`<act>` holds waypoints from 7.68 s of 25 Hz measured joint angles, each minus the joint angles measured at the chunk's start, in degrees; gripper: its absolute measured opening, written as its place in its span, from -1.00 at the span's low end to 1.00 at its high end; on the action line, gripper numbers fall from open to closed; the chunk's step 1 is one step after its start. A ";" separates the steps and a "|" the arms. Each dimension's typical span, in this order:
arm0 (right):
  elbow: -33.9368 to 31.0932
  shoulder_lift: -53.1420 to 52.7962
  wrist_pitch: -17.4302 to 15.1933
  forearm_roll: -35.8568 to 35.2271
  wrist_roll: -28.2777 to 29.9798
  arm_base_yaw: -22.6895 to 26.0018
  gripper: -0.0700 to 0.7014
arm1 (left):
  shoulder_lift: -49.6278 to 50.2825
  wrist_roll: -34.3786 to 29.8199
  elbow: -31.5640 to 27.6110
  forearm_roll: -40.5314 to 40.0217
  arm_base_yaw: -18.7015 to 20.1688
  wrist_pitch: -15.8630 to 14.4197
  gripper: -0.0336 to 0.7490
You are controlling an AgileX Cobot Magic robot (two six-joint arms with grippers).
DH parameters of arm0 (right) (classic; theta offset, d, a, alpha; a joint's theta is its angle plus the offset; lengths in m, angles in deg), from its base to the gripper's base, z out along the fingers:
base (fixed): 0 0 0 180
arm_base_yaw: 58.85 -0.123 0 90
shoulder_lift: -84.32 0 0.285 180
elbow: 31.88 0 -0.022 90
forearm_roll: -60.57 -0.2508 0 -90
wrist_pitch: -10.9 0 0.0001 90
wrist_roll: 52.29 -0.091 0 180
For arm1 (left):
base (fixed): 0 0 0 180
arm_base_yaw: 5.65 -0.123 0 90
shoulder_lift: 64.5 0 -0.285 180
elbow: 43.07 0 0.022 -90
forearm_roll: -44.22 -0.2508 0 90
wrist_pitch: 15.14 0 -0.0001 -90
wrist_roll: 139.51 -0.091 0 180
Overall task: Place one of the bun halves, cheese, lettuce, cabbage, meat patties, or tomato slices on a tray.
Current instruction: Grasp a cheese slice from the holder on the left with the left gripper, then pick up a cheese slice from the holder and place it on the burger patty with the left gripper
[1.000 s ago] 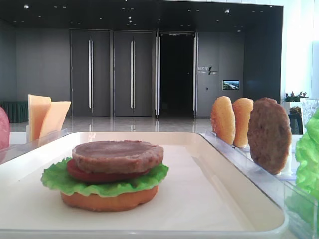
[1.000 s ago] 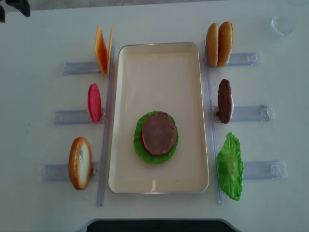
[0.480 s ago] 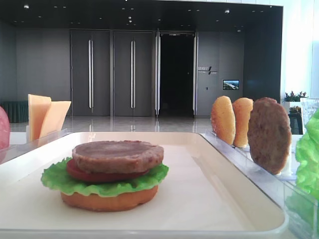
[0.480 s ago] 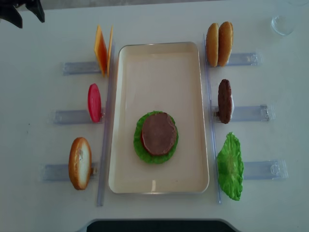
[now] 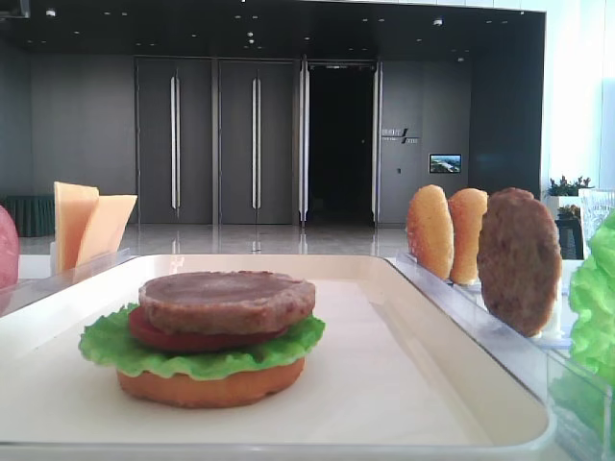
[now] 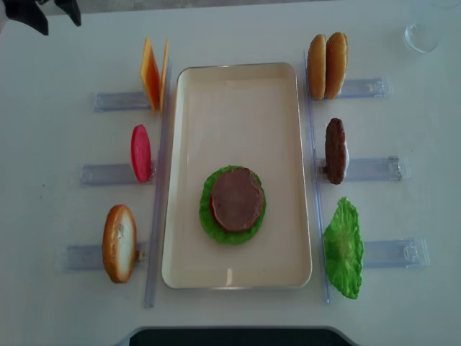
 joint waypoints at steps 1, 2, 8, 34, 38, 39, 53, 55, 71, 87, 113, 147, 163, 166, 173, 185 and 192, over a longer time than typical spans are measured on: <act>0.00 0.00 0.00 0.00 0.00 0.00 0.52 | 0.00 0.34 0.00 -0.26 1.13 0.00 0.33; 0.00 0.00 0.00 0.00 0.00 0.00 0.52 | 0.00 0.64 0.00 -0.42 2.20 0.00 0.33; 0.00 0.00 0.00 0.00 0.00 0.00 0.52 | 1.49 3.81 0.15 0.00 7.65 0.00 0.33; 0.00 0.00 0.00 0.00 0.00 0.00 0.52 | 8.68 11.34 3.88 3.55 15.67 0.06 0.33; 0.00 0.00 0.00 0.00 0.00 0.00 0.52 | 11.07 11.38 3.95 3.55 15.67 0.06 0.33; 0.00 0.00 0.00 0.00 0.00 0.00 0.52 | 11.51 11.38 4.00 3.55 15.67 0.06 0.33; 0.00 0.00 0.16 0.00 0.00 0.00 0.52 | 13.54 11.38 4.13 4.06 15.67 0.21 0.32; 0.00 0.00 0.16 0.00 0.00 0.00 0.52 | 13.54 11.38 4.13 3.55 15.67 0.21 0.32; 0.00 0.00 0.16 0.00 0.00 0.00 0.52 | 13.54 11.82 4.13 1.80 15.67 0.33 0.30; 0.00 0.00 0.16 0.00 0.00 0.00 0.52 | 15.61 11.97 4.68 1.88 15.67 1.32 0.27; 0.00 0.00 0.16 0.00 0.00 0.00 0.52 | 15.96 11.97 6.04 1.88 15.67 0.77 -0.83; 0.00 0.00 0.16 0.00 0.00 0.00 0.52 | -4.05 7.91 5.00 5.65 16.13 -0.04 -0.83; 0.00 0.00 0.16 0.00 0.00 0.00 0.52 | -37.33 9.54 -30.58 3.55 16.13 -0.20 -0.83; 0.00 0.00 0.16 0.00 0.00 0.00 0.52 | -41.67 9.90 -34.12 3.11 16.13 -0.31 -0.83; 0.00 0.00 0.16 0.00 0.00 0.00 0.52 | -44.54 9.95 -37.74 3.11 16.13 -0.36 -0.83; 0.00 0.00 0.16 0.00 0.00 0.00 0.52 | -43.55 10.28 -38.67 1.65 16.13 -0.36 -0.83; 0.00 0.00 0.16 0.00 0.00 0.00 0.52 | -38.43 8.90 -38.67 5.54 16.13 -0.36 -0.83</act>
